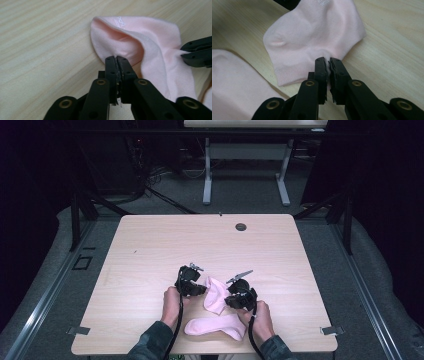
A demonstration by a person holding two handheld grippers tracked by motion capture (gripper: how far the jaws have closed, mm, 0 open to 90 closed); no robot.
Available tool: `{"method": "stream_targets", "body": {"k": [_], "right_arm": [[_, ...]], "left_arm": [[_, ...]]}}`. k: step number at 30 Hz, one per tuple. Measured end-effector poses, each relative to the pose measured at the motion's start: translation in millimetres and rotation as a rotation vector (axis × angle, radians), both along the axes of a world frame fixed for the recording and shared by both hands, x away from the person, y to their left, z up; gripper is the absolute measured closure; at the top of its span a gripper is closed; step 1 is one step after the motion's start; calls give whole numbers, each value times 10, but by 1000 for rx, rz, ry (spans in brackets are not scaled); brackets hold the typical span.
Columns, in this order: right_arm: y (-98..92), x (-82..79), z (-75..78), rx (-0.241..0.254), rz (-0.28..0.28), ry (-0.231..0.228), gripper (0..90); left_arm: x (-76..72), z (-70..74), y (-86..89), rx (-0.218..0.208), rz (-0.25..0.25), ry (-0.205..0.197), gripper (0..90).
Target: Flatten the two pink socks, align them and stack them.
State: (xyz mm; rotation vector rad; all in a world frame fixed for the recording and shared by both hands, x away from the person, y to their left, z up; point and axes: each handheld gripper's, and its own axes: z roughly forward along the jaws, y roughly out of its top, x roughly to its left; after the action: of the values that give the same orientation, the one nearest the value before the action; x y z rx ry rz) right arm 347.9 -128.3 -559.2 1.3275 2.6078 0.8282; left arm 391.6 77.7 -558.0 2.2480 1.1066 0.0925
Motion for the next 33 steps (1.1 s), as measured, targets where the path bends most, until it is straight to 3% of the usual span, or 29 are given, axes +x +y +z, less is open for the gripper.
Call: {"method": "stream_targets", "body": {"k": [2,3,5,6,10,13,18,22,27,29,30,31,33], "right_arm": [[0,0,-2,2,-1,-2,840],[-1,4,1,2,1,7,840],[1,6,0,2,1,4,840],[1,6,2,-6,1,3,841],[2,5,-7,13,-8,6,841],[0,9,-7,11,-5,8,843],[-1,13,0,1,5,15,846],[0,7,-3,8,1,10,851],[-89,3,86,-33,7,-16,853],[-155,11,160,-45,-1,-38,853],[-221,37,252,-66,-2,-56,853],[-221,37,252,-66,-2,-56,853],[-255,65,327,-100,5,-75,853]], "left_arm": [[-6,50,16,-17,5,-10,759],[4,66,19,-14,3,-11,684],[36,64,12,-8,3,-8,656],[76,26,-8,5,6,4,573],[114,-16,-50,10,-9,15,533],[115,-37,-110,28,-23,4,612],[103,-49,-167,58,-43,-27,848],[97,-39,-185,87,-53,-49,880],[42,71,-96,105,-31,-153,882],[1,164,-46,126,-33,-213,882],[-47,244,-13,138,-44,-265,882],[-47,244,-13,138,-44,-265,882],[-100,314,5,171,-60,-315,882]]}}
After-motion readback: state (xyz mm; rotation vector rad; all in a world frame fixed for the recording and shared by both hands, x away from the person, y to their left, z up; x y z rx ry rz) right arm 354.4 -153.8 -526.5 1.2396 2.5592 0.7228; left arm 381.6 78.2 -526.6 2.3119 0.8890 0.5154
